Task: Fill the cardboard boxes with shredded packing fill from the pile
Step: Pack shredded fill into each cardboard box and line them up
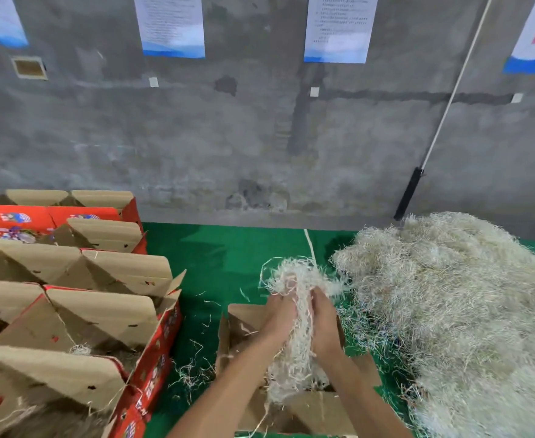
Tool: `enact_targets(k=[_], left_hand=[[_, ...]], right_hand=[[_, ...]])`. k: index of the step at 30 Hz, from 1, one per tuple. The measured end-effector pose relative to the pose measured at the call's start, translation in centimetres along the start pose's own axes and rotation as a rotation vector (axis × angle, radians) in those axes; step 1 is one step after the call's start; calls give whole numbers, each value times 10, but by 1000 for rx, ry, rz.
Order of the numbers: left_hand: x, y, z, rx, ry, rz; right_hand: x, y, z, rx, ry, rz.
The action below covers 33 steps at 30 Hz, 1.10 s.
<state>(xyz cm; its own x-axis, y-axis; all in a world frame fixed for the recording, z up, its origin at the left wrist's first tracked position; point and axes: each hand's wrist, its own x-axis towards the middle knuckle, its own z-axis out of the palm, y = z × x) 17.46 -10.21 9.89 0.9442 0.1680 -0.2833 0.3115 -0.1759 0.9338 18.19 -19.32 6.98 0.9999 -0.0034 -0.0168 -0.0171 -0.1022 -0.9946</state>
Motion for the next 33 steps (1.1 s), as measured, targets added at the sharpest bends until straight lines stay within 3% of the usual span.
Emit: enact_targets(k=[3,8,10,12,14,17,21,23,25,27,29,31,33], left_hand=[[7,-16,-27,107,93,139],[42,-36,-129,-100,519,73],[35,-30,-121,-91,373,41],[21,-23,-69,49,94,101],[5,-22,-17,30,4,80],[3,-25,-16,-28,44,84],[20,-22,-88,-205,259,-28],[19,-22,-99,-218,272,-115],[7,-15,-77,-108,96,-56],[-11,-12,-42,12,-52,-27],[-22,-14,-21,69,-81,-13],[-18,-15,-33,85,-70,-37],[-9,-16,-70,35,22,-1]], right_hand=[[17,7,-21,-97,56,33],[30,4,-110,17,542,67],[26,-2,-99,16,517,128],[17,-6,-51,-3,337,140],[9,-5,-6,-25,192,66],[11,-10,-1,9,195,-19],[24,-8,-69,95,469,55],[23,-3,-80,142,547,107],[22,0,-61,134,434,91],[13,0,-25,-23,227,0],[7,4,-4,-133,113,-115],[8,1,-17,-82,148,-84],[13,-3,-52,-60,282,23]])
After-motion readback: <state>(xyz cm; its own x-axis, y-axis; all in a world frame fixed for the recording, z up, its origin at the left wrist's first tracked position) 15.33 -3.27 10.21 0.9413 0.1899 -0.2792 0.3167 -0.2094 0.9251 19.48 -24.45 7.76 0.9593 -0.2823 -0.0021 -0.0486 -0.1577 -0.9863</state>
